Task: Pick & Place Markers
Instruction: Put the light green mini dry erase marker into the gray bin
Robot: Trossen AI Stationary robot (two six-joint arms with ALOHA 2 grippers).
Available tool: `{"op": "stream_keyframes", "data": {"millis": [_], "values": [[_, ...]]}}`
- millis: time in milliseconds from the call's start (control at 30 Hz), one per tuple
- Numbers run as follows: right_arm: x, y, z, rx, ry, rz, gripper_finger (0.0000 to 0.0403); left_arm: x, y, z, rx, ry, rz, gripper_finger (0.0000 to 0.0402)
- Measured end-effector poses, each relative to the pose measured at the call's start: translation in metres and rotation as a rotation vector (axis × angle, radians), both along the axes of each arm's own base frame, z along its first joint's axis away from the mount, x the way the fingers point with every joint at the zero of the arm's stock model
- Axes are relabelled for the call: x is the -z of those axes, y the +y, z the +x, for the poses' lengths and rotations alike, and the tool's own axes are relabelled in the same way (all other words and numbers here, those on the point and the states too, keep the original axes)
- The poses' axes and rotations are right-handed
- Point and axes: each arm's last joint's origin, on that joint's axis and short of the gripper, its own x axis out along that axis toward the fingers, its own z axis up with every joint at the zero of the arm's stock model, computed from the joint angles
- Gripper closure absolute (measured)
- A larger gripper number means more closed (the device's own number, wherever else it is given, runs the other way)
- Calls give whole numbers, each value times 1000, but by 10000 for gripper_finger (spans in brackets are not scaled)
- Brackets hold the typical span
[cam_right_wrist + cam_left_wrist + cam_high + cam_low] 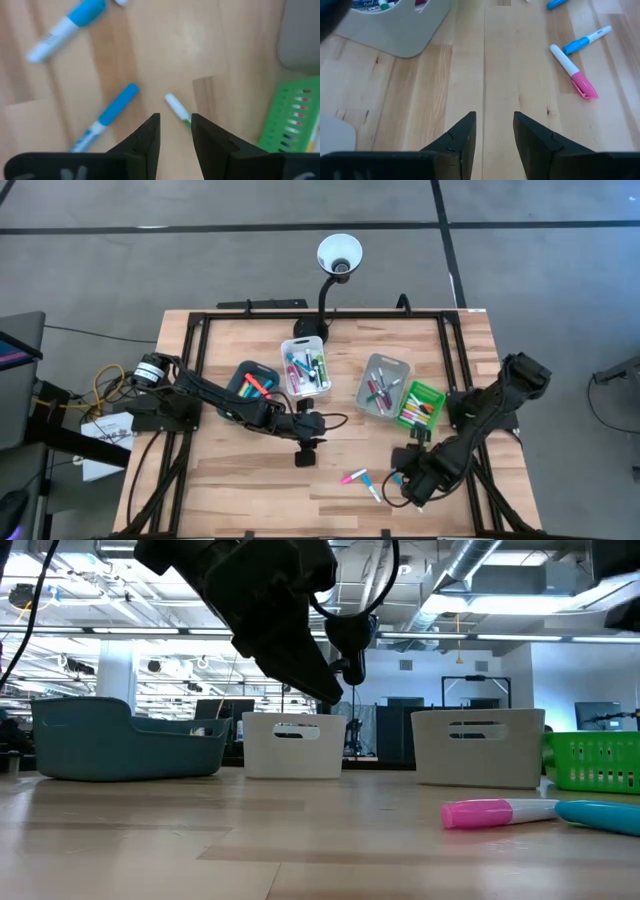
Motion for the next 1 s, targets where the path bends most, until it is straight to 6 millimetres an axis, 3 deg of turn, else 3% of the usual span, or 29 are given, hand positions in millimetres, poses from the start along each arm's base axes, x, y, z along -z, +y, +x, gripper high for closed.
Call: {"op": "stream_keyframes", "data": {"millis": [333, 700, 1000], "values": [[35, -26, -6, 68, 111, 7, 300, -1, 0, 1, 0, -11, -4, 275], [55, -52, 1, -38, 127, -5, 302, -1, 0, 1, 0, -16, -5, 275], [60, -55, 4, -89, 118, 50, 371, -1, -1, 1, 2, -16, -6, 275]]}}
